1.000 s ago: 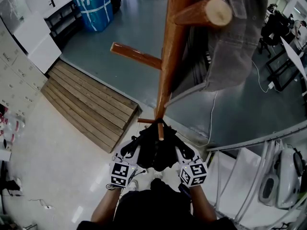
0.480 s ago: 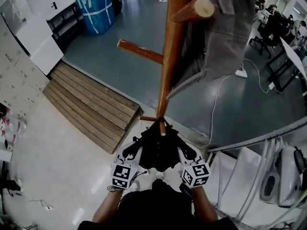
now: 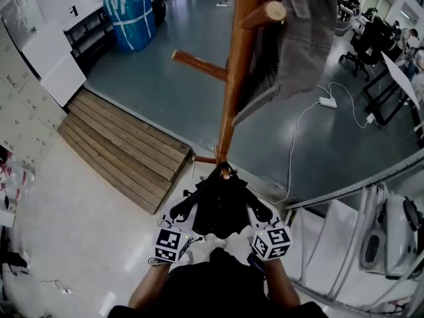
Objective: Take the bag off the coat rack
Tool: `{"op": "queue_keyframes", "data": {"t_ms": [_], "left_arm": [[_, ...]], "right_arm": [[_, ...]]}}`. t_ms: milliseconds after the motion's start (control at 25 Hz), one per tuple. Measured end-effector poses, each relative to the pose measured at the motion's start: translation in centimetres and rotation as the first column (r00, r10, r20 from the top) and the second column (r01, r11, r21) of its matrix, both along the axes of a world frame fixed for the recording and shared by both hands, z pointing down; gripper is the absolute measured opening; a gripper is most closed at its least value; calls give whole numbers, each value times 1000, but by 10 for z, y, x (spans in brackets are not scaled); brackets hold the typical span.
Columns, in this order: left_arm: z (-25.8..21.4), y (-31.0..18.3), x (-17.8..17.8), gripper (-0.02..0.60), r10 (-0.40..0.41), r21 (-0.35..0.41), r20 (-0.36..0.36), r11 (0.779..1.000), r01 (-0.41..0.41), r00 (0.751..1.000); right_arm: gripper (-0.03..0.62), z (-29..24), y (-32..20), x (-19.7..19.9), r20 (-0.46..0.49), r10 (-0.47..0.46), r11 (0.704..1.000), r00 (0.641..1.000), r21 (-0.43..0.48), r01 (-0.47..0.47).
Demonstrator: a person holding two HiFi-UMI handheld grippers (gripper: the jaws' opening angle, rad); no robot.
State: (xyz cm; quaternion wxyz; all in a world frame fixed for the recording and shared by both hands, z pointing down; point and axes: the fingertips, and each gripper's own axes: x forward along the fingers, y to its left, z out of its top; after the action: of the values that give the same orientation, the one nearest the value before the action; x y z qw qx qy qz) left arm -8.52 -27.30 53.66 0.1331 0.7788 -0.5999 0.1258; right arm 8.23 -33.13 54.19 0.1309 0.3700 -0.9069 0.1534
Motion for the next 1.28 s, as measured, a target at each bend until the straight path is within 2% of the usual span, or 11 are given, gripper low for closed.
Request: {"op": "queue_keyframes", "data": {"t_ms": [240,520,760,1280], "left_arm": [[-6,12,3,75,25,38,1,999,-25,1000],[-15,32,9,74,63,37,-4,997,-63,998],[-21,50,9,74,98,84,-5,992,-97,995],[-29,112,-16,74,142,97,-30,986,-138,989]], "right_arm": [[86,-9,15,5,1,21,1000,1000,18,-21],[84,-15,40,10,11,58,998,998,22,-58],[84,-22,64,12,17,82,996,996,30,-83],[83,-31,134,-11,15,124,992,992,33,-124]]}}
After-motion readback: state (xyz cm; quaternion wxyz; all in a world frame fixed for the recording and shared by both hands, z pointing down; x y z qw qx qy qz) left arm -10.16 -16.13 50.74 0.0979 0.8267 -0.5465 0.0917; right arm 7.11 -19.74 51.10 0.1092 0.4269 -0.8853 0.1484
